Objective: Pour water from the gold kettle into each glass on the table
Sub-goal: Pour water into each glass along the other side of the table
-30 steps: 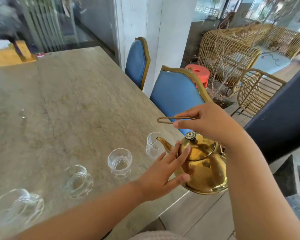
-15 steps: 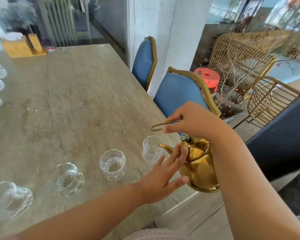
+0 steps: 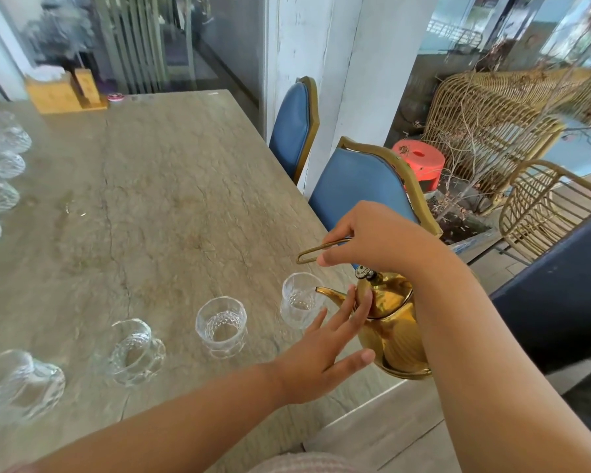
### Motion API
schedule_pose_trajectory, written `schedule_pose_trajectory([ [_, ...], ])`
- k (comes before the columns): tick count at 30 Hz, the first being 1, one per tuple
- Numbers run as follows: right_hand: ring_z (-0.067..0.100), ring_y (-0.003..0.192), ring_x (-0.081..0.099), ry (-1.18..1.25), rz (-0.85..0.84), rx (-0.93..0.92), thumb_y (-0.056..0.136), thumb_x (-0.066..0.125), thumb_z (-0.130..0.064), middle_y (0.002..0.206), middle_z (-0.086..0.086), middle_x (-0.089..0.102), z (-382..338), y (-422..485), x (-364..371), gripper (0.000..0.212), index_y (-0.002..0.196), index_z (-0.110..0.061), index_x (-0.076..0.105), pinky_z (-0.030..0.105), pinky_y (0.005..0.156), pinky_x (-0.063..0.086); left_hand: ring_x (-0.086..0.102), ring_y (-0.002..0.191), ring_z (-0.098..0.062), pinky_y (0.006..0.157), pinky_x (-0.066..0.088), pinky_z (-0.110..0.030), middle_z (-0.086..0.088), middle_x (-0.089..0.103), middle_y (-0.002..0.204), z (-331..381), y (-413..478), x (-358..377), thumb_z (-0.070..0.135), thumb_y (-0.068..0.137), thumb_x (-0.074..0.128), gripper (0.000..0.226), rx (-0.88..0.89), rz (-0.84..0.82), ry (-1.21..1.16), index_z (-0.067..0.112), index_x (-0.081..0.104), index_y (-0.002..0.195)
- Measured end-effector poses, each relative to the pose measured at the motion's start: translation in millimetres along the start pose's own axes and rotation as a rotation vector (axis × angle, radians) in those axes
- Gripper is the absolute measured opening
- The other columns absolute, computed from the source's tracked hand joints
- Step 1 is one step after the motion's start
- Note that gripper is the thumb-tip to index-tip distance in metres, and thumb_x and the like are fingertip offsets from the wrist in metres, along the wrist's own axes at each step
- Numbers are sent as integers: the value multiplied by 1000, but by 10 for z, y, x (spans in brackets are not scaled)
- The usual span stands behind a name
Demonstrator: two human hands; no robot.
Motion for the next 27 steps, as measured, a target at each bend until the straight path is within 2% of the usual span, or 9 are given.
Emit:
schedule_pose_trajectory([
  [2, 30, 91, 65, -14, 1, -4, 78, 72, -29, 100, 16, 71, -9, 11, 1, 27, 90, -6, 77, 35, 71, 53, -21, 142, 2, 119, -9, -42, 32, -28, 144, 0, 2, 0, 37, 101, 34, 69, 1, 4, -2, 38, -20, 143],
  [3, 30, 91, 65, -15, 1, -6, 78, 71, -29, 101, 17, 71, -16, 13, 0, 27, 90, -6, 77, 35, 72, 53, -21, 142, 2, 119, -9, -41, 33, -29, 143, 0, 1, 0, 38, 100, 34, 69, 1, 7, -3, 38, -20, 142],
  [7, 21, 75, 63, -3, -18, -9, 79, 72, -30, 93, 9, 74, -47, 3, 7, 22, 90, -13, 78, 20, 55, 44, -21, 141, 3, 119, -10, -38, 42, -30, 139, 5, -7, -10, 43, 98, 31, 69, 0, 13, -6, 35, -19, 143],
  [10, 23, 80, 65, -9, -17, -12, 79, 72, -29, 93, 8, 74, -54, 12, 11, 22, 90, -12, 78, 19, 54, 42, -22, 141, 3, 119, -10, -38, 39, -30, 140, 17, -16, -18, 37, 100, 34, 69, -3, 12, -2, 33, -20, 144],
  [13, 11, 65, 57, -22, -27, -20, 79, 71, -30, 91, 5, 74, -71, 26, 19, 20, 90, -14, 78, 17, 53, 41, -23, 141, 3, 119, -11, -39, 35, -29, 142, 31, -25, -26, 35, 101, 34, 69, -9, 7, -7, 31, -18, 145],
  [15, 7, 62, 54, -22, -27, -25, 79, 72, -30, 91, 1, 74, -76, 30, 21, 20, 92, -16, 78, 15, 52, 41, -23, 141, 3, 119, -11, -38, 38, -28, 141, 36, -27, -30, 36, 100, 34, 69, -7, 12, -10, 30, -17, 146],
  [18, 5, 60, 54, -23, -23, -31, 79, 71, -30, 89, -4, 73, -85, 29, 21, 21, 93, -16, 78, 14, 50, 38, -22, 141, 3, 119, -10, -38, 44, -29, 138, 28, -31, -28, 38, 99, 33, 69, -5, 19, -8, 31, -17, 146],
  [27, 5, 62, 55, -51, -44, -37, 81, 70, -30, 92, -3, 72, -102, 19, 19, 23, 97, -16, 77, 12, 50, 36, -22, 141, 3, 120, -10, -40, 31, -27, 144, 46, -36, -29, 36, 101, 33, 68, -11, 12, -7, 33, -19, 145],
])
Point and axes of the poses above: each hand's wrist, its own y-axis towards the middle knuckle, its own x-axis out of the palm, z = x × y, the point moved 3 cm from there along y, towards the middle knuckle
